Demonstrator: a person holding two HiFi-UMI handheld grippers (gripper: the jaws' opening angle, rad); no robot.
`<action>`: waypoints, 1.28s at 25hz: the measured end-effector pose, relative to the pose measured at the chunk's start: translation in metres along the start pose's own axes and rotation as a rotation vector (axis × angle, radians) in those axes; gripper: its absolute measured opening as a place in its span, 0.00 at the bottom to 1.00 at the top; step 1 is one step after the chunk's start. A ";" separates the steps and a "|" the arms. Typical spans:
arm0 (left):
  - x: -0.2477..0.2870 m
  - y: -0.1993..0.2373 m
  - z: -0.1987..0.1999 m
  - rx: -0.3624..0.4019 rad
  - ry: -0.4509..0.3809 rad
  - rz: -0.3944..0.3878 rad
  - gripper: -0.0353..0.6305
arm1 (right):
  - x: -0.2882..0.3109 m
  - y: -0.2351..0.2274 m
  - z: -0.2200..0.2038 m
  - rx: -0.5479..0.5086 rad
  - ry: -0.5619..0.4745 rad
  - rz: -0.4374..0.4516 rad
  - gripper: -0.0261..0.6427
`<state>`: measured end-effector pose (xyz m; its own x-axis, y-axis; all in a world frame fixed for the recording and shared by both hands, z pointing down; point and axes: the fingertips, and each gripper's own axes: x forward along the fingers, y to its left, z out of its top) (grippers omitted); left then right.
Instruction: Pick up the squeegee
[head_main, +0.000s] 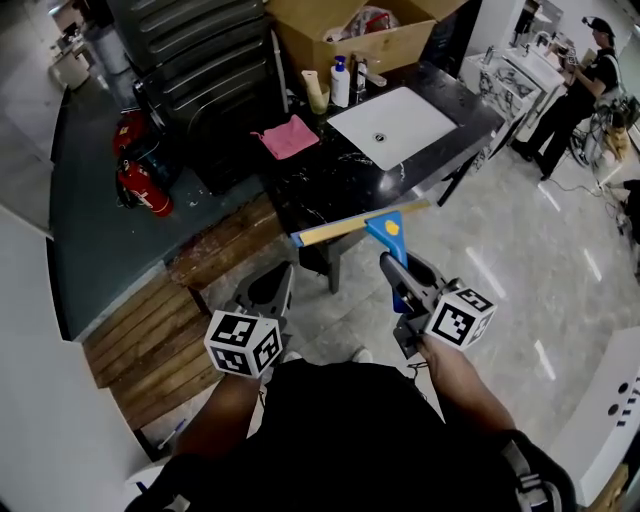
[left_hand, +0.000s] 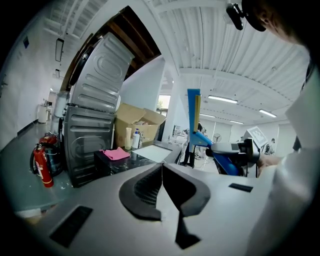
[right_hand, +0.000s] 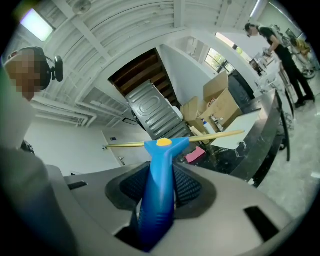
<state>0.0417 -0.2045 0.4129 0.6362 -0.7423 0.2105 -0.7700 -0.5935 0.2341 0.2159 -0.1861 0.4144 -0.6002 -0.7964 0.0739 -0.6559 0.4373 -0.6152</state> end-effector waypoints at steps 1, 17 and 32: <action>-0.001 0.001 0.000 0.001 0.001 -0.008 0.08 | 0.000 0.002 -0.001 -0.001 -0.004 -0.005 0.25; -0.009 0.023 -0.005 -0.013 0.039 -0.086 0.08 | 0.017 0.019 -0.017 0.019 -0.045 -0.073 0.25; -0.003 0.035 -0.004 -0.017 0.047 -0.109 0.08 | 0.021 0.011 -0.032 0.042 -0.050 -0.129 0.25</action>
<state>0.0128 -0.2220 0.4241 0.7180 -0.6582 0.2266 -0.6955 -0.6643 0.2739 0.1819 -0.1844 0.4345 -0.4877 -0.8653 0.1159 -0.7061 0.3129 -0.6352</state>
